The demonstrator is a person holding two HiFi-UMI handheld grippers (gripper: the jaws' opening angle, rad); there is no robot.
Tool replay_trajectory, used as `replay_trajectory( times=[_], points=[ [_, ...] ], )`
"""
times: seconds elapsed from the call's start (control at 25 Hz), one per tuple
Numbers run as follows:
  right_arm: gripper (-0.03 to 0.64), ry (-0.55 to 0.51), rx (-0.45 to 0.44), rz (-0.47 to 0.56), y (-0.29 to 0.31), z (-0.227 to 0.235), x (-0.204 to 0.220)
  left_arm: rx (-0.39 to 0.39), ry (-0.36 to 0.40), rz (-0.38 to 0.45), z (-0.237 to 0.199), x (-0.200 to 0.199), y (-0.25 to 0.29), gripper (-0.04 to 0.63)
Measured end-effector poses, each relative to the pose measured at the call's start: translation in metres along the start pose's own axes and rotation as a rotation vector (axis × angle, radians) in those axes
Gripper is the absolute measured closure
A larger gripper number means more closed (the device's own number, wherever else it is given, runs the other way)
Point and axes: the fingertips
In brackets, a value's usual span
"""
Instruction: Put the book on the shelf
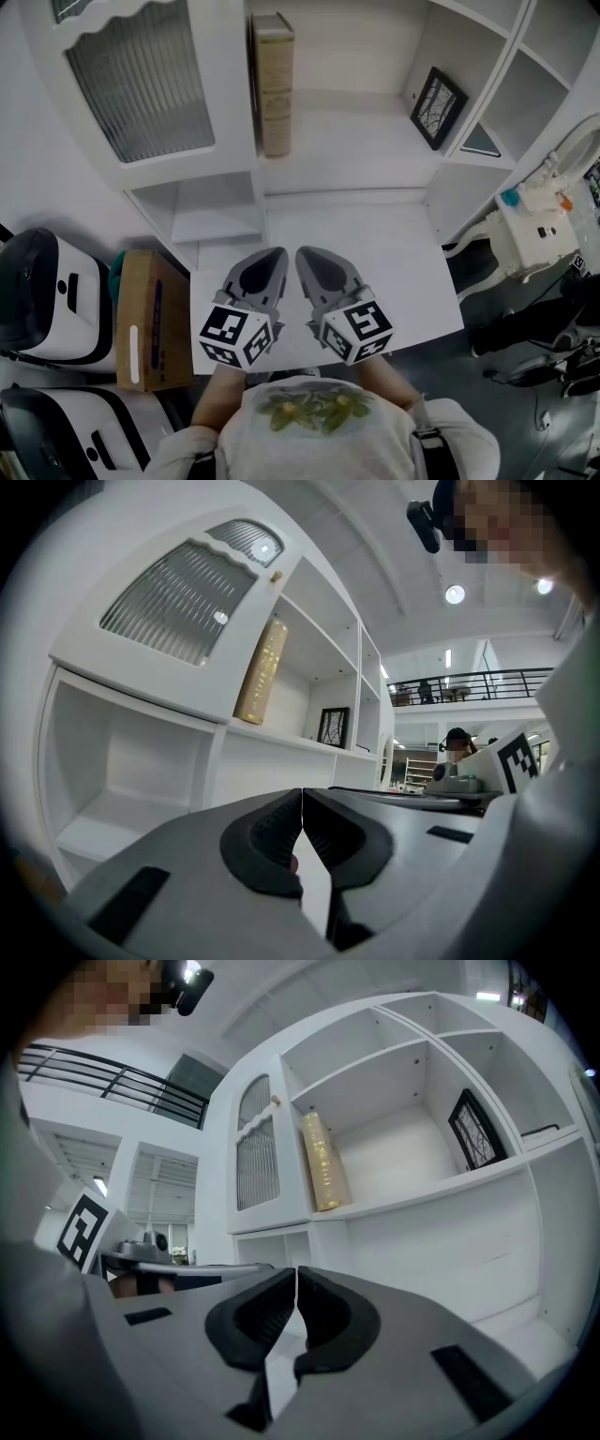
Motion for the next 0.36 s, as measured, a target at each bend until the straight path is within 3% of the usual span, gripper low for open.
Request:
replay_trajectory(
  times=[0.36],
  points=[
    [0.582,0.002,0.013,-0.007,-0.0070,0.0017,0.0032,0.013,-0.002,-0.001,0.0074,0.0007,-0.0021,0.566]
  ],
)
Point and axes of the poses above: the fingertips, and each gripper's own axes: y forward along the fingers, z to its right, x out of its underside, and after that the axes turned 6 degrees about y, right-handed
